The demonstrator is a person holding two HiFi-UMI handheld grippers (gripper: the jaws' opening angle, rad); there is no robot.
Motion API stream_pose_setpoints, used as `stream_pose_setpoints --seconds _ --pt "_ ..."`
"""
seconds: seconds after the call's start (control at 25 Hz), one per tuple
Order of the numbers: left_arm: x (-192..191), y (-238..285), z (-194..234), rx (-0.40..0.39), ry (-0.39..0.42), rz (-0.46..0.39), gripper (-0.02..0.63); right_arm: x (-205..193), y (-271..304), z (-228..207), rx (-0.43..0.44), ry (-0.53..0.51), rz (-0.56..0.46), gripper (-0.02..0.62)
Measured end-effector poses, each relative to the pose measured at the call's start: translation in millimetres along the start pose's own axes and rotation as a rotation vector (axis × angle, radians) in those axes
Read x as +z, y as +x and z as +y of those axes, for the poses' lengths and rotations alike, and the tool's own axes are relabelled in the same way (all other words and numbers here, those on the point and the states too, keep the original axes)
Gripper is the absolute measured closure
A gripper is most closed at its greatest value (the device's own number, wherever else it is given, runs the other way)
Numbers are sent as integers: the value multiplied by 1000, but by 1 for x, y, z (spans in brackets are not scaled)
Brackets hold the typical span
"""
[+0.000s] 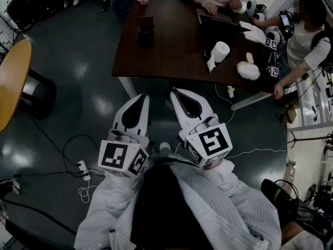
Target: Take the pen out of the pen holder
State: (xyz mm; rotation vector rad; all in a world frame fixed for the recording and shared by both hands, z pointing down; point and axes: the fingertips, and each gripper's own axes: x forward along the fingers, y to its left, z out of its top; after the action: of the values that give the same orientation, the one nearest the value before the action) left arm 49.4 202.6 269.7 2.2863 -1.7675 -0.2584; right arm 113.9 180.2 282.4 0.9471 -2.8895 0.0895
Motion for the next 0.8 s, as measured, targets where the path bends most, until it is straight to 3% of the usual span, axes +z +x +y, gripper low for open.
stream_pose_setpoints --seconds 0.8 --pt "-9 23 -6 47 3 10 601 0 -2 -23 25 46 -29 594"
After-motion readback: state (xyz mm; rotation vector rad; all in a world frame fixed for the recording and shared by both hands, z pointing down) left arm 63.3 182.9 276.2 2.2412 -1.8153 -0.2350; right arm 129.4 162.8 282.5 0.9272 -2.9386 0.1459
